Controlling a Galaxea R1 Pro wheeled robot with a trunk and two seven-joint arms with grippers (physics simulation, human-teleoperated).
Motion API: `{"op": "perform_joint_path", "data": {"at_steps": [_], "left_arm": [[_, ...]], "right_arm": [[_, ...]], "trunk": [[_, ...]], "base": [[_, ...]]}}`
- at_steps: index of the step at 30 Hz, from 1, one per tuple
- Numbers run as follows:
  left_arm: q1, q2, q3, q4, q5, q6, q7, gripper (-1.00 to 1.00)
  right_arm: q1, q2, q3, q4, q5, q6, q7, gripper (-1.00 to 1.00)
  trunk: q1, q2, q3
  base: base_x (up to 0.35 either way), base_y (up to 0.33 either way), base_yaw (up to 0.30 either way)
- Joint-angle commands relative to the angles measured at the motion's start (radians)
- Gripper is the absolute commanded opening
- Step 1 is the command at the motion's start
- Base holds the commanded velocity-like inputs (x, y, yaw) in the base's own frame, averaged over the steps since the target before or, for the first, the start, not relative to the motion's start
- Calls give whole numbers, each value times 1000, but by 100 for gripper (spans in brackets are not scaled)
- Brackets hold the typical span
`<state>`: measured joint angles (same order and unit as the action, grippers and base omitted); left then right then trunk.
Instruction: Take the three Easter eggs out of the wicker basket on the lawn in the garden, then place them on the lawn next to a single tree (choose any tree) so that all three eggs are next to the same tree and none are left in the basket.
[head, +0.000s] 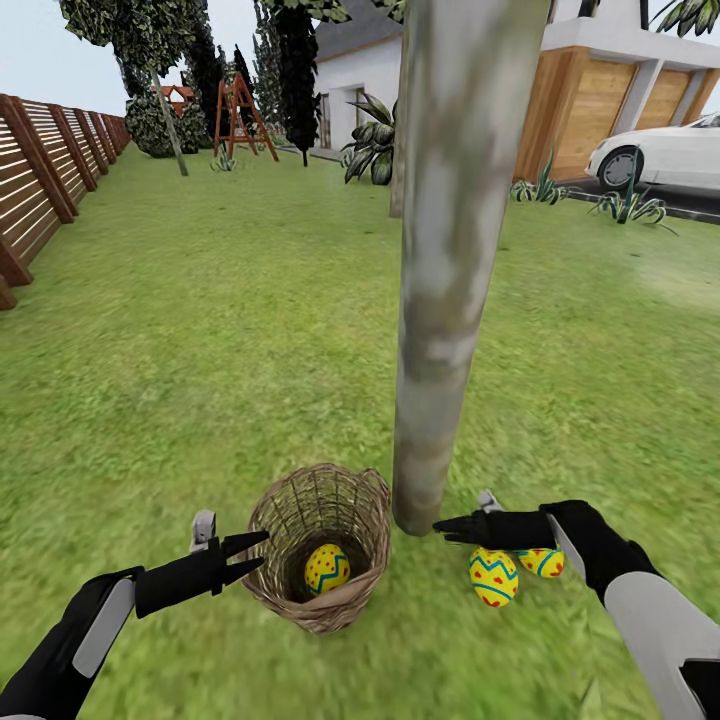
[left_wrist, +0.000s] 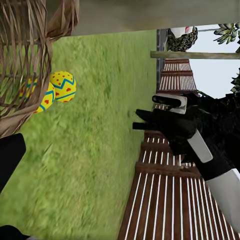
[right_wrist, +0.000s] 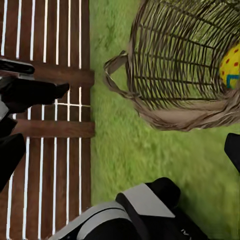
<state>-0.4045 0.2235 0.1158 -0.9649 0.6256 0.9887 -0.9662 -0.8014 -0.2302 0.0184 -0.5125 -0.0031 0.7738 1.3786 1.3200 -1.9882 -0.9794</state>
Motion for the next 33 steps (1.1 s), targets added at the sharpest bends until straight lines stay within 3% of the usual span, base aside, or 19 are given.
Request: {"op": "perform_joint_path", "data": {"at_steps": [1, 6, 10, 13, 16, 23, 33], "left_arm": [[0, 0, 1, 0, -1, 4, -3, 100], [0, 0, 1, 0, -1, 4, -3, 100], [0, -1, 1, 0, -1, 4, -4, 100], [0, -2, 1, 0, -1, 3, -4, 100], [0, -2, 1, 0, -1, 3, -4, 100], [0, -3, 1, 0, -1, 2, -3, 100], [0, -3, 1, 0, -1, 1, 0, 100]], "right_arm": [[1, 3, 2, -17, 0, 7, 5, 100], [10, 79, 3, -95, 4, 9, 1, 100], [13, 110, 3, -98, 11, 8, -25, 100], [22, 114, 2, -102, 9, 7, -111, 100], [25, 118, 5, -106, 9, 6, -146, 100], [25, 144, 7, -107, 11, 4, -162, 100], [25, 147, 6, -107, 12, 4, -174, 100]], "trunk": [[0, 0, -1], [0, 0, -1], [0, 0, -1], [0, 0, -1], [0, 0, -1], [0, 0, -1], [0, 0, 6]], "base": [[0, 0, 0], [0, 0, 0], [0, 9, 0], [0, 189, 0], [0, 279, 0], [0, 300, -4], [0, 69, -207]]}}
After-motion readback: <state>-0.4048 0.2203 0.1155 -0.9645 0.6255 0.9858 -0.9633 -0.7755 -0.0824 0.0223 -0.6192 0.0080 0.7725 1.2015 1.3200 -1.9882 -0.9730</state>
